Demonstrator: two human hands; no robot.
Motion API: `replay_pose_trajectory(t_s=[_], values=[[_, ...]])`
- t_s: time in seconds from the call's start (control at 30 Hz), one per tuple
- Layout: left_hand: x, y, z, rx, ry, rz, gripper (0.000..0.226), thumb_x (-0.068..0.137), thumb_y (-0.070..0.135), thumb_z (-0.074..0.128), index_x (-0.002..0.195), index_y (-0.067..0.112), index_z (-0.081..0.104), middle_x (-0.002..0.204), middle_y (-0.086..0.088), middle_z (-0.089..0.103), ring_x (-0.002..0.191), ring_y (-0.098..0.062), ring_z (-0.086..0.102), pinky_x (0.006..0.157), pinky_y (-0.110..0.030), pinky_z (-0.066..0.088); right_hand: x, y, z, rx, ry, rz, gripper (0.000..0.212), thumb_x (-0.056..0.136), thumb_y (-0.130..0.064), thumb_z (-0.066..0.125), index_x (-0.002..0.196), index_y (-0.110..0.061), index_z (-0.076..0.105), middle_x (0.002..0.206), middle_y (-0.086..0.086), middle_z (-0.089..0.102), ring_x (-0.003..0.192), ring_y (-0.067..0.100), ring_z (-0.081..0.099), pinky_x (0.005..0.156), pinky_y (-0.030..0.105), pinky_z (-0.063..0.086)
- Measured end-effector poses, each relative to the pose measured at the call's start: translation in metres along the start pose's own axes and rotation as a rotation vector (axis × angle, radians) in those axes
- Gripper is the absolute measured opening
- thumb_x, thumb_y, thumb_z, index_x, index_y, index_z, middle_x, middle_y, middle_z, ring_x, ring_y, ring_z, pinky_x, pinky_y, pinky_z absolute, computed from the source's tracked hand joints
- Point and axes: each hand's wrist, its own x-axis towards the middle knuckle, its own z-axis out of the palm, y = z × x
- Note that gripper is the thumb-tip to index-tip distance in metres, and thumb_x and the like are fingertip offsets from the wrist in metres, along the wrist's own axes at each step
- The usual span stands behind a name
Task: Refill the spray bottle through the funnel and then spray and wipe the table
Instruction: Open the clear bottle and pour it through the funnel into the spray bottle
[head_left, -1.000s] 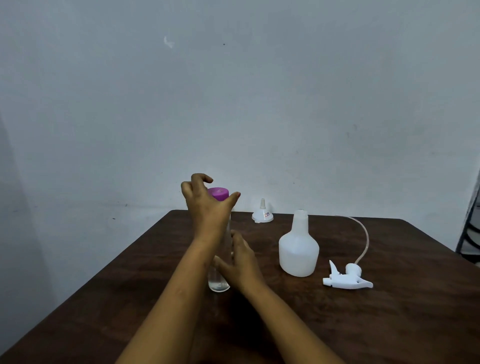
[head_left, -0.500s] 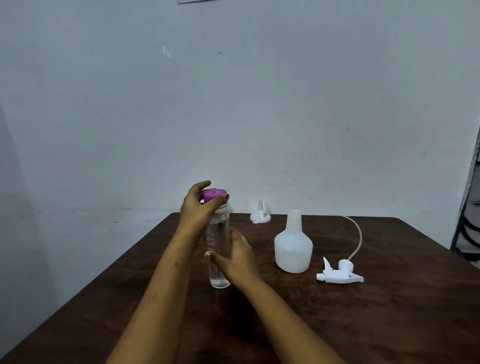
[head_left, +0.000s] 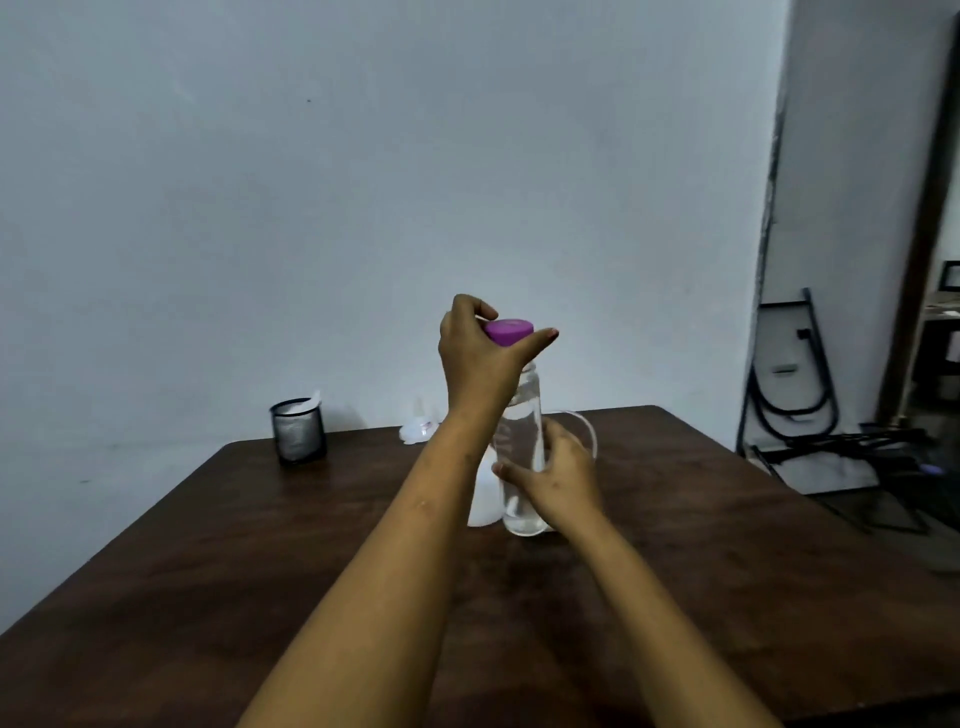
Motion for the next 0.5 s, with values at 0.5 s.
replay_pose_trajectory(t_s=[0.5], values=[[-0.044,-0.023,0.07,-0.351,-0.09,-0.381,0.042,0.078,0.039,0.073,0.103,0.019,0.046,0.086,0.009,0.058,0.078,-0.007,0.055,0.065,-0.012,0.042,-0.005,0.065,-0.072,-0.043,0.084,0.142,0.047,0.06,-0.029,0.087,0.095,-0.028,0.055,0.1,-0.001,0.068,0.091,0.016,0.065,0.076,0.029,0.052]])
